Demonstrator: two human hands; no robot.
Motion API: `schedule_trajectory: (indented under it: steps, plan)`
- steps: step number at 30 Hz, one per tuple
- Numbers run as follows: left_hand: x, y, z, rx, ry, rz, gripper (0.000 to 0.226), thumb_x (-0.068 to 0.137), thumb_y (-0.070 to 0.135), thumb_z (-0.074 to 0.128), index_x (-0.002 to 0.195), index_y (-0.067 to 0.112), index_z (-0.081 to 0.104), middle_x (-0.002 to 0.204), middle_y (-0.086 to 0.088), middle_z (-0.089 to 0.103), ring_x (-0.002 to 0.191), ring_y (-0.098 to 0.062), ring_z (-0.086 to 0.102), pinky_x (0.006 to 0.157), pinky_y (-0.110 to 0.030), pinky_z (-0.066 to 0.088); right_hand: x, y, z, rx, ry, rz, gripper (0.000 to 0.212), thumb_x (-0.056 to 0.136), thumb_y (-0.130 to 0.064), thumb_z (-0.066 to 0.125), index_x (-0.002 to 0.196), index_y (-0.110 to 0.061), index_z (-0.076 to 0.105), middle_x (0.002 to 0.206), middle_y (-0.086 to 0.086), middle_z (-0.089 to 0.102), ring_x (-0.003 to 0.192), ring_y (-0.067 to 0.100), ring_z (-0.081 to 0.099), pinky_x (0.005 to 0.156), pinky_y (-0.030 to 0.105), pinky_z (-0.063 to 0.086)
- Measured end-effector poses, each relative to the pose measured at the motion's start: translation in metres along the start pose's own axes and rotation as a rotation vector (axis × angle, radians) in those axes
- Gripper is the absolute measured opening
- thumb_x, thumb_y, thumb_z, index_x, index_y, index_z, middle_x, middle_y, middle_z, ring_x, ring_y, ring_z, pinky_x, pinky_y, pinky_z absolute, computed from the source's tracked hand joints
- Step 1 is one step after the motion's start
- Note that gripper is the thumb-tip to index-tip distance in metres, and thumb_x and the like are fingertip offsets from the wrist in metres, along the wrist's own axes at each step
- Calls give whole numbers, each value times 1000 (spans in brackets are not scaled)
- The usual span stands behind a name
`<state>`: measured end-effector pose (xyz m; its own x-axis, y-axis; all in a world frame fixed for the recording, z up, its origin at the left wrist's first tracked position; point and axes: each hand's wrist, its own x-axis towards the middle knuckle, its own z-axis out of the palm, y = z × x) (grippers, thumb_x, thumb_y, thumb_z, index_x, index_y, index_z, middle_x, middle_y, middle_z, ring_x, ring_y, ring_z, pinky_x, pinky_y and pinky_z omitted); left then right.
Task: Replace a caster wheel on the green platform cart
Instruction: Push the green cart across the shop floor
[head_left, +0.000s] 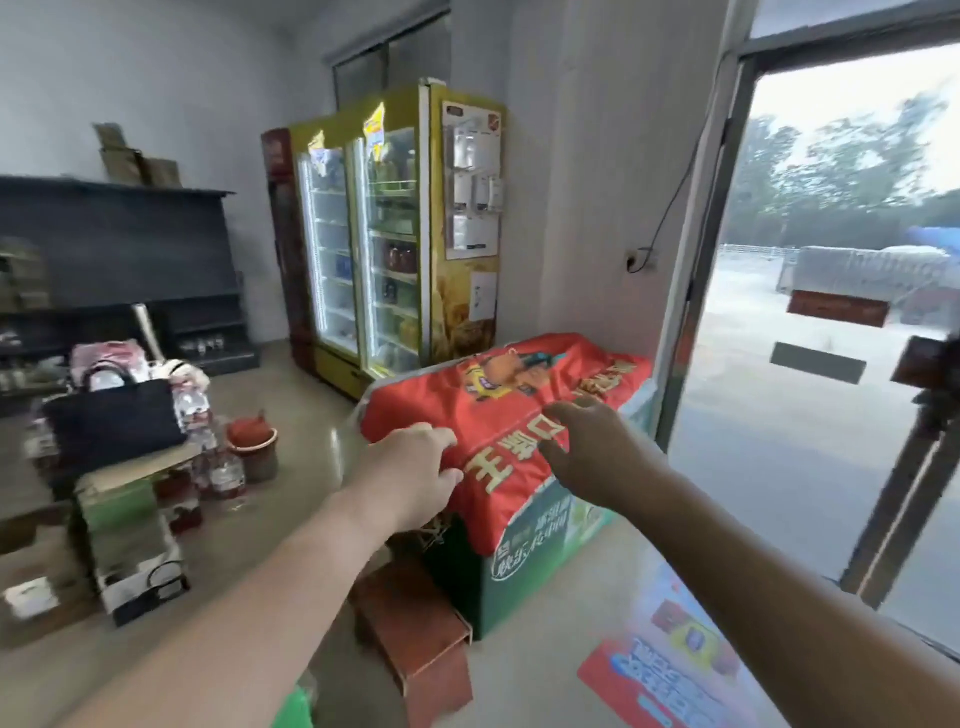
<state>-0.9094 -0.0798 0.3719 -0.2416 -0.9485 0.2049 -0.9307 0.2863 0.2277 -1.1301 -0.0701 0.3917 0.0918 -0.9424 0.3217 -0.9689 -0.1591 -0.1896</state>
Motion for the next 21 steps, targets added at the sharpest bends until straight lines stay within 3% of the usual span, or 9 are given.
schedule_trajectory:
  steps: [6, 16, 21]
  plan:
    - [55, -80, 5, 64, 51, -262, 44, 102, 45, 56, 144, 31, 54, 144, 8, 55, 124, -22, 60, 98, -40, 52, 109, -34, 72, 97, -70, -219, 48, 93, -44, 53, 139, -30, 52, 138, -1, 53, 120, 28, 58, 93, 39, 52]
    - [201, -115, 55, 9, 15, -306, 44, 103, 44, 56, 144, 32, 54, 150, 8, 52, 129, -22, 58, 100, -39, 51, 264, -11, 139, 111, -165, -280, 50, 95, -44, 52, 144, -32, 47, 140, 0, 51, 122, 26, 56, 94, 42, 53]
    - [241, -158, 72, 25, 63, -426, 46, 102, 46, 59, 145, 30, 55, 146, 8, 55, 127, -19, 60, 96, -42, 55, 333, -25, 189, 110, -225, -430, 46, 96, -40, 52, 141, -28, 50, 137, 3, 54, 122, 28, 57, 97, 44, 52]
